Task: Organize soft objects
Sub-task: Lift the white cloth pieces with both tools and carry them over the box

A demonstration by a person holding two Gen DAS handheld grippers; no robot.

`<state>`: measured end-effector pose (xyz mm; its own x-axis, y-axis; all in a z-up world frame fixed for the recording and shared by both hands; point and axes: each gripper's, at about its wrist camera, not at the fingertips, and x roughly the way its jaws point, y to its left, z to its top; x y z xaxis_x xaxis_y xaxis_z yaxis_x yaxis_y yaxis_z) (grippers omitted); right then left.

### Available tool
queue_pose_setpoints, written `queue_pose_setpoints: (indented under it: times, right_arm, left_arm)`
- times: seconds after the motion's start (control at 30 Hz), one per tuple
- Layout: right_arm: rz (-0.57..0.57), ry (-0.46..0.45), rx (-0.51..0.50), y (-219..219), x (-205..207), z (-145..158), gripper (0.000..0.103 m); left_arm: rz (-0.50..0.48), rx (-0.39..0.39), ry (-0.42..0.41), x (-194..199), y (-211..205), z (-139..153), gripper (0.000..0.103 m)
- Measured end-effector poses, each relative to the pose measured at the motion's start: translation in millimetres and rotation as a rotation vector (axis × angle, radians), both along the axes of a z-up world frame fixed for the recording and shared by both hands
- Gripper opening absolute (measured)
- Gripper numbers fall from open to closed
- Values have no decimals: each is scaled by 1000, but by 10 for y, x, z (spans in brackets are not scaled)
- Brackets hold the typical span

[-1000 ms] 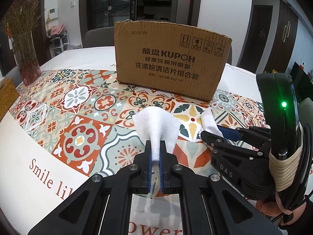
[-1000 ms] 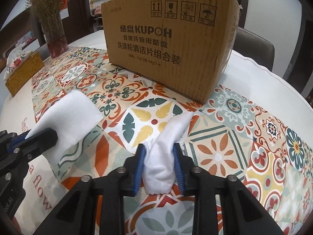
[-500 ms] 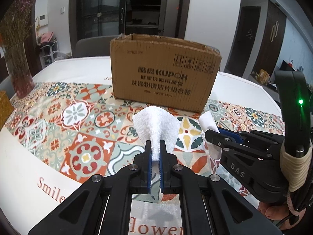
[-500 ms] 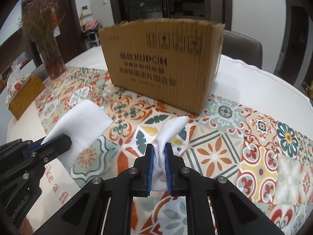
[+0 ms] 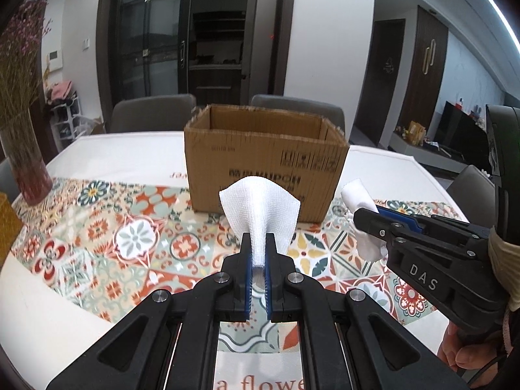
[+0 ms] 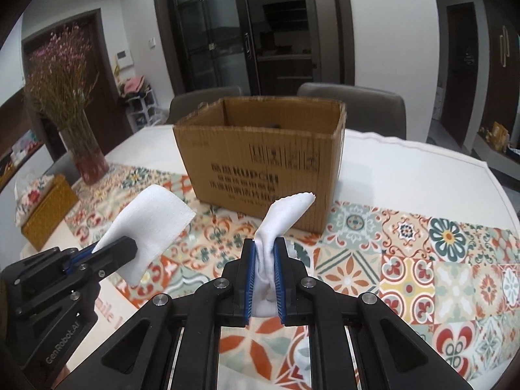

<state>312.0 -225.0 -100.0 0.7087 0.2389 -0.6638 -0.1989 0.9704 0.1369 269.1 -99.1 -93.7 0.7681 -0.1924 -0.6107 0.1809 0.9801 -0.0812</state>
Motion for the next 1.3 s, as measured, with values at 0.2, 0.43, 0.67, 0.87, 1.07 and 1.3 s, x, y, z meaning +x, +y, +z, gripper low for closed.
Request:
queue_pose_setpoints:
  times: [0.2,0.43,0.67,0.87,1.07,1.3]
  right_arm:
    - [-49,-47,9,91,-59,255,13]
    - [-96,-102,12,203,-85,522,13]
    - [-127,-151,10,277,-55,733,13]
    - [-148,-189,6,321,19,903,13]
    - [-168,-229,5,313,140,1063,13]
    - [-181,-260,-4,287,341,1199,13]
  left_arm:
    - [-38,-2,-47,27,131,229,8]
    - [-73,-5,-102,99,263,459,8]
    - [-103,4,-156,210,313,653,8]
    - [-123,5,-198,322,313,800,8]
    - [-138,9,-229,483,304,902,8]
    - [-142,20,-264,739,296,997,8]
